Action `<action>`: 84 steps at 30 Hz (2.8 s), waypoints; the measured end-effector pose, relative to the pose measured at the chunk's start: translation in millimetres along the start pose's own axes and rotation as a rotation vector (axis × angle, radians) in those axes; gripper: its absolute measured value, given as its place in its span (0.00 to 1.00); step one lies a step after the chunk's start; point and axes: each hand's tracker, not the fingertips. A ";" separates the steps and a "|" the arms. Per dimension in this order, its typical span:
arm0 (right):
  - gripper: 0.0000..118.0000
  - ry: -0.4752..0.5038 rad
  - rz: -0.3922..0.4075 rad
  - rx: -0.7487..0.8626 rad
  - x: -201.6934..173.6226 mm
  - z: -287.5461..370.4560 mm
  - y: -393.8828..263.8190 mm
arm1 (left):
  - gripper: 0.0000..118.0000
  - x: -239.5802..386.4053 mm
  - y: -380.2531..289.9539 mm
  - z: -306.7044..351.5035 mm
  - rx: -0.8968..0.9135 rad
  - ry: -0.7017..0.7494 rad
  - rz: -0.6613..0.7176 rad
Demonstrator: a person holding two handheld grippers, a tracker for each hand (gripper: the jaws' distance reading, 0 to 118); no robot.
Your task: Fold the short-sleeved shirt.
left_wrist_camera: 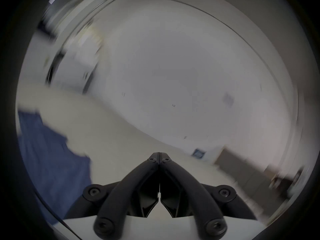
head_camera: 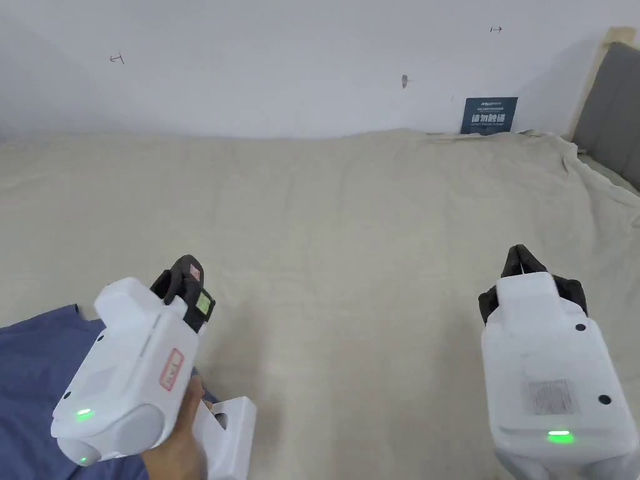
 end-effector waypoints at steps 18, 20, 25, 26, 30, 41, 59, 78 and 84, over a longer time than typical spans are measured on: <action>0.01 0.093 -0.352 -0.107 30.0 -6.6 -28.8 | 0.00 25.7 -28.2 -3.0 -0.003 0.046 -0.376; 0.01 0.093 -0.350 -0.104 26.4 -6.3 -28.9 | 0.00 25.7 -27.4 -3.0 -0.003 0.045 -0.369; 0.01 0.091 -0.343 -0.100 24.7 -5.5 -29.6 | 0.00 27.2 -25.9 -1.0 0.009 0.040 -0.378; 0.01 0.091 -0.342 -0.099 25.2 -5.5 -30.2 | 0.00 27.7 -25.7 -0.7 0.009 0.040 -0.382; 0.01 0.091 -0.343 -0.101 22.1 -4.3 -28.9 | 0.00 28.3 -25.1 -0.3 0.012 0.037 -0.383; 0.01 0.087 -0.335 -0.096 19.5 -3.0 -26.8 | 0.00 25.9 -23.0 -0.4 0.017 0.043 -0.380; 0.01 0.133 -0.320 -0.073 -3.9 -3.9 -9.9 | 0.00 -2.1 -7.5 12.5 0.042 0.105 -0.383; 0.01 0.493 -0.309 0.038 -158.7 25.0 63.7 | 0.00 -143.3 51.9 104.4 0.101 0.490 -0.408; 0.01 0.591 -0.309 0.055 -197.2 27.7 80.7 | 0.00 -176.2 63.5 141.1 0.099 0.587 -0.434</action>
